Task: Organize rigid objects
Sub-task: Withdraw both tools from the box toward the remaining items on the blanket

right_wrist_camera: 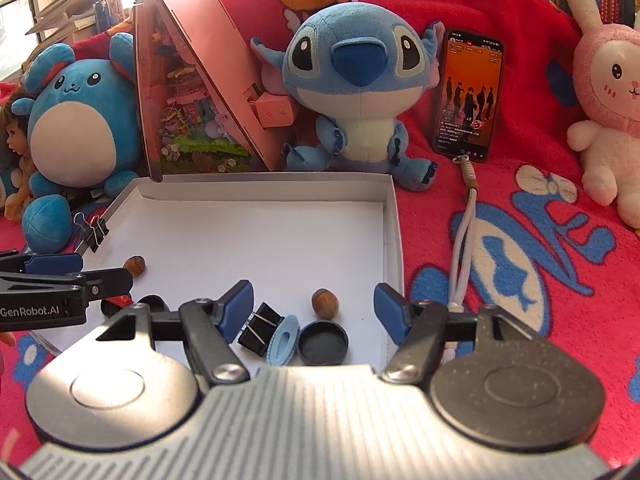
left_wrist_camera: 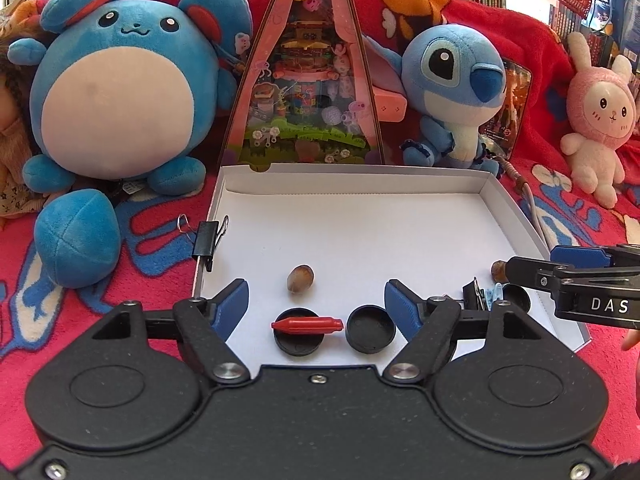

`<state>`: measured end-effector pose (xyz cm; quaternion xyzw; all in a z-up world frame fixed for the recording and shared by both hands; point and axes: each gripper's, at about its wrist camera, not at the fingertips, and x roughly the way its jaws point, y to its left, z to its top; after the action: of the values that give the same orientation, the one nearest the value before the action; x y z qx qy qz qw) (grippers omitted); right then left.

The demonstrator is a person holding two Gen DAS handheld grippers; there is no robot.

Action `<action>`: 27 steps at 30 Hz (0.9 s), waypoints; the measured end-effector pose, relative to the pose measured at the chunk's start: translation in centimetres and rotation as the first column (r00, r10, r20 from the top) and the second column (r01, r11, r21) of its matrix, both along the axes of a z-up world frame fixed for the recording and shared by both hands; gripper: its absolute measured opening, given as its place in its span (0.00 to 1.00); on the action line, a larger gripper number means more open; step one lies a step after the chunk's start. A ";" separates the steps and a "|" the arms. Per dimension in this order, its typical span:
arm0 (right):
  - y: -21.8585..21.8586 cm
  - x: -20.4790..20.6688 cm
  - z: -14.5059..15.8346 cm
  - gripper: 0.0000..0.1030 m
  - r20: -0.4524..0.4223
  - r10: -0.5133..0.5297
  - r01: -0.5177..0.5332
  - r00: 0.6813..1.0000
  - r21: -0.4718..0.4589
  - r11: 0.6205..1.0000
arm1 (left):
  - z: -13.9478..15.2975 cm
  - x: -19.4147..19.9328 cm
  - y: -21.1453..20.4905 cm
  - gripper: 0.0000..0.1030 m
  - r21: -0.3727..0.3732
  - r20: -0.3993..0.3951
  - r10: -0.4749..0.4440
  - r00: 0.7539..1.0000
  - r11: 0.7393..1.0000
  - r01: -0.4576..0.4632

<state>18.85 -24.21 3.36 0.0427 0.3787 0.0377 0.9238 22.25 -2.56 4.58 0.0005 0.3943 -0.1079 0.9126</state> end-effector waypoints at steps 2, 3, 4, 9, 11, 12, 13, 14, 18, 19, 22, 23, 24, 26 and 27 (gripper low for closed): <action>0.2 -0.7 0.3 0.77 0.018 0.009 -0.009 1.000 -0.001 1.000 | 0.4 -0.8 0.0 0.73 -0.005 0.016 -0.015 1.000 1.000 0.015; 0.2 -1.0 0.5 0.79 0.027 0.015 -0.015 1.000 -0.001 1.000 | 0.5 -1.3 -0.1 0.74 -0.006 0.026 -0.024 0.999 1.000 0.024; 0.3 -1.3 0.6 0.80 0.034 0.019 -0.019 0.999 -0.001 1.000 | 0.7 -1.8 -0.1 0.75 -0.005 0.034 -0.028 0.999 1.000 0.029; 0.3 -3.2 1.4 0.80 0.072 0.043 -0.044 0.996 0.008 0.999 | 1.7 -4.4 -0.4 0.76 0.008 0.080 -0.061 0.995 0.998 0.061; 0.4 -4.0 1.8 0.81 0.091 0.055 -0.056 0.994 0.009 0.998 | 2.0 -5.3 -0.5 0.77 0.006 0.097 -0.069 0.993 0.998 0.068; 0.4 -4.4 1.9 0.81 0.099 0.061 -0.062 0.993 0.005 0.998 | 2.1 -5.7 -0.5 0.77 0.003 0.103 -0.073 0.992 0.997 0.073; 0.5 -4.8 2.0 0.82 0.108 0.066 -0.067 0.992 0.002 0.998 | 2.2 -6.2 -0.5 0.77 0.000 0.109 -0.078 0.991 0.997 0.078; 0.6 -5.3 2.2 0.82 0.119 0.075 -0.075 0.990 -0.004 0.997 | 2.4 -6.7 -0.5 0.77 -0.003 0.114 -0.083 0.990 0.996 0.084; 0.9 -7.2 2.5 0.83 0.155 0.103 -0.100 0.983 -0.031 0.995 | 2.6 -8.6 -0.5 0.77 -0.014 0.129 -0.093 0.987 0.995 0.096; 1.0 -7.7 2.5 0.83 0.163 0.111 -0.106 0.980 -0.039 0.994 | 2.6 -9.1 -0.5 0.77 -0.015 0.134 -0.095 0.986 0.995 0.098; 1.2 -9.1 2.4 0.84 0.187 0.140 -0.128 0.972 -0.072 0.989 | 2.5 -10.7 -0.2 0.77 -0.018 0.149 -0.098 0.984 0.995 0.102; 1.3 -9.6 2.3 0.84 0.195 0.148 -0.135 0.969 -0.081 0.988 | 2.4 -11.2 -0.1 0.78 -0.019 0.153 -0.098 0.983 0.995 0.102; 1.3 -10.1 2.3 0.84 0.204 0.157 -0.142 0.966 -0.088 0.986 | 2.3 -11.7 0.0 0.78 -0.020 0.155 -0.098 0.983 0.995 0.102; 1.4 -11.2 2.1 0.84 0.218 0.177 -0.158 0.960 -0.101 0.982 | 2.0 -12.6 0.3 0.78 -0.021 0.150 -0.095 0.984 0.995 0.100; 1.4 -11.7 2.0 0.84 0.226 0.185 -0.165 0.956 -0.107 0.981 | 1.9 -13.1 0.4 0.78 -0.020 0.151 -0.096 0.984 0.995 0.100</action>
<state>7.13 -22.83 5.32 -0.0359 0.2704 0.1078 0.9560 9.19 -2.16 6.48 0.0156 0.3224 -0.1576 0.9333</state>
